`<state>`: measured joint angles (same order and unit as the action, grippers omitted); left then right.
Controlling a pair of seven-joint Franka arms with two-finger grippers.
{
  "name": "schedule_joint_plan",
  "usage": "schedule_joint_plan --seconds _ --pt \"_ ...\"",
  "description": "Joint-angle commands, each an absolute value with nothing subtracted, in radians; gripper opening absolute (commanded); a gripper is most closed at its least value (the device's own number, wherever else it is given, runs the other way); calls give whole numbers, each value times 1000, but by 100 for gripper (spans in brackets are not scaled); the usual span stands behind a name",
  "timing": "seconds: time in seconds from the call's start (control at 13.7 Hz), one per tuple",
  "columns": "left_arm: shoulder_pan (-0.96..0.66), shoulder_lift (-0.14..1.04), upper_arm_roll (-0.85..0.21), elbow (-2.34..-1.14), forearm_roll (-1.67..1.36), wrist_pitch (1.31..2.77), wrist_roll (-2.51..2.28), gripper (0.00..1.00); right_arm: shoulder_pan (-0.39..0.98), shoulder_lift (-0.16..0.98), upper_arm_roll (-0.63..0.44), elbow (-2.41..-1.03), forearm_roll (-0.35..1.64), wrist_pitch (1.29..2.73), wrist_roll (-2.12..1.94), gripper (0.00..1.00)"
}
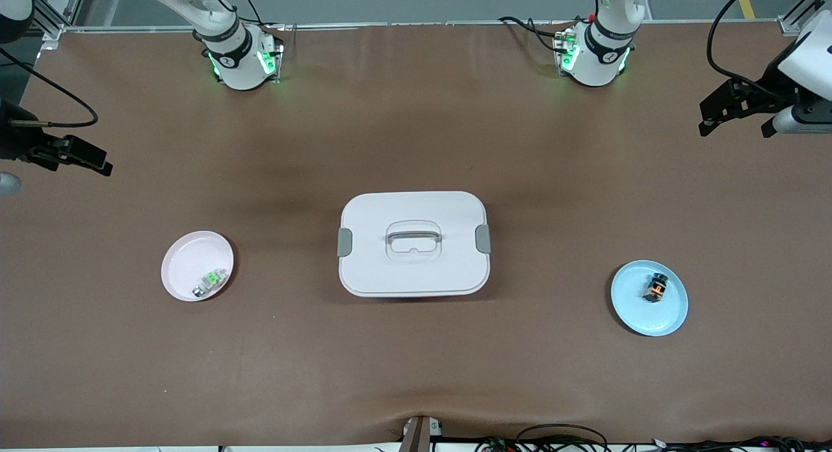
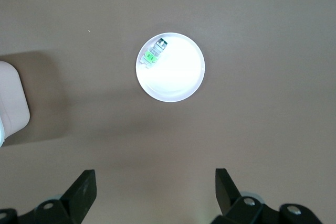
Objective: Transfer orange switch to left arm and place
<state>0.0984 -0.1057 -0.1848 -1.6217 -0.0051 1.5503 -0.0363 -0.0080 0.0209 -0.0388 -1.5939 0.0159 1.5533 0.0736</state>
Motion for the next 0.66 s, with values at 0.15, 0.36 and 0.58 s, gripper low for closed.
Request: schedule_joint_plan --seconds 0.15,0.36,0.58 --pt "100 -77 -186 -1582 -11 1523 -34 100 -3 -3 -51 -1617 29 1565 86 100" --pt "97 -77 -186 -1583 -12 1523 -34 100 -8 -2 -51 -1614 29 1565 86 100" --pt "103 -77 -186 -1583 -12 1523 -34 100 -11 -2 -51 -1611 29 1562 86 100"
